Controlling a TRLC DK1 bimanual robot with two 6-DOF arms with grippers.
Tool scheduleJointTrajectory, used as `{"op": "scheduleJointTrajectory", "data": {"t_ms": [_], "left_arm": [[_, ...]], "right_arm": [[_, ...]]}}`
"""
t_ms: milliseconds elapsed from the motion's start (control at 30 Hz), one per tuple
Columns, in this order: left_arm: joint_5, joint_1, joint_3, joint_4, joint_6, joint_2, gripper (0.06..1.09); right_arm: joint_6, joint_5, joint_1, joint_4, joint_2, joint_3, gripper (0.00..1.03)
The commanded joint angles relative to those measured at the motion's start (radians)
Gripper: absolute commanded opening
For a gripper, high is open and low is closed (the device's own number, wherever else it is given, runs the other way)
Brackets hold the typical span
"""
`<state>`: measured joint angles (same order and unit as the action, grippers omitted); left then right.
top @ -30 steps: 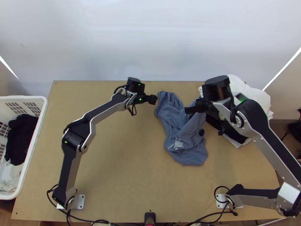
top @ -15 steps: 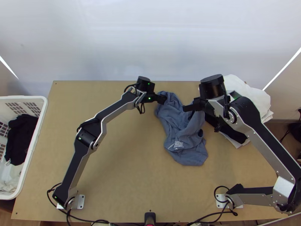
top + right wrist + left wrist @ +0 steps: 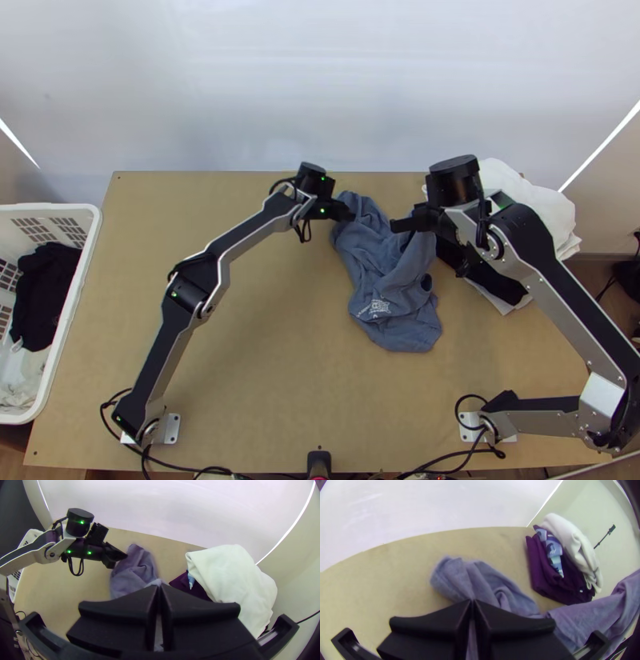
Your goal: Fold the t-shirt
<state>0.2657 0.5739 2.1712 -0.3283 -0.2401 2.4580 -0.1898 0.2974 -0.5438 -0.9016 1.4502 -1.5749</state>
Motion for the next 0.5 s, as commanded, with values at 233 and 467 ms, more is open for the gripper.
{"op": "scheduleJointTrajectory", "data": {"t_ms": [233,467], "left_arm": [[-0.006,-0.207,-0.356,-0.075,-0.103,-0.622,0.09],[-0.013,-0.371,-0.373,-0.074,-0.159,-0.830,0.09]], "right_arm": [[-0.010,0.000,0.082,0.020,-0.016,-0.034,0.03],[-0.063,0.005,0.211,0.119,0.036,-0.192,0.03]]}}
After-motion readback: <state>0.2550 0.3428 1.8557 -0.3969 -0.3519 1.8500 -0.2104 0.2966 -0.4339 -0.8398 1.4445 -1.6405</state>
